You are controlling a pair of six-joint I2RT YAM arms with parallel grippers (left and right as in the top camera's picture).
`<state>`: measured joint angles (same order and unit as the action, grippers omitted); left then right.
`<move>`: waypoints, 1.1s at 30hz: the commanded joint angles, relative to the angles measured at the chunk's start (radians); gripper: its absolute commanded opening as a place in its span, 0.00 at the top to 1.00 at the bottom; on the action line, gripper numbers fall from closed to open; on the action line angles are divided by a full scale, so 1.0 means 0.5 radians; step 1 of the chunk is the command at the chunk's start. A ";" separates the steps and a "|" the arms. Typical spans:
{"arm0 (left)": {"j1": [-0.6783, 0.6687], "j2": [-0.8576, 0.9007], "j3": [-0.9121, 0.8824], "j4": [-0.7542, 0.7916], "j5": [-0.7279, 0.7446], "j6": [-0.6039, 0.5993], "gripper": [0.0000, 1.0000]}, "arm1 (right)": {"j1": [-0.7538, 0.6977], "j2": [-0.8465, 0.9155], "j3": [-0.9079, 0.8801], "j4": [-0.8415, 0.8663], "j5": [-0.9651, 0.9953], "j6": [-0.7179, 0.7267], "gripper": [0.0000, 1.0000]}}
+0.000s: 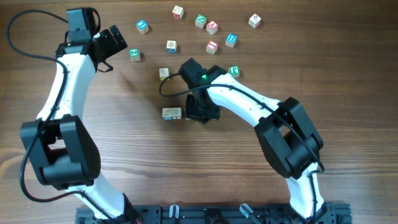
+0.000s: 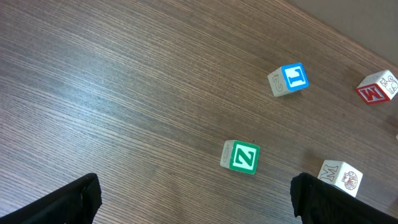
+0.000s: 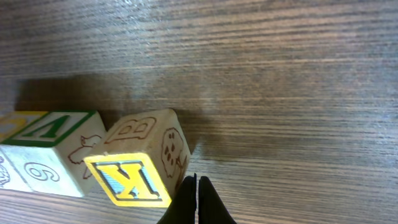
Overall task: Form a horizontal line
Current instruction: 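Set the yellow B block down against the row and open the right gripper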
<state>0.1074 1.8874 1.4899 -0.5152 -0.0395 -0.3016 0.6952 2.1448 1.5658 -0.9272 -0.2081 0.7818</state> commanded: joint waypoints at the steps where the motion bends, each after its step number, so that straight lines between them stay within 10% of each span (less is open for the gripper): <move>1: -0.003 -0.004 0.005 0.005 0.003 0.010 0.00 | 0.002 0.015 -0.008 -0.026 0.244 0.005 0.95; 33: -0.003 -0.004 0.005 0.006 0.003 0.010 0.00 | 0.005 0.015 -0.008 0.290 0.114 -0.044 0.95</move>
<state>0.1074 1.8874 1.4899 -0.5152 -0.0395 -0.3016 0.6952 2.1448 1.5639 -0.7864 -0.1352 0.7658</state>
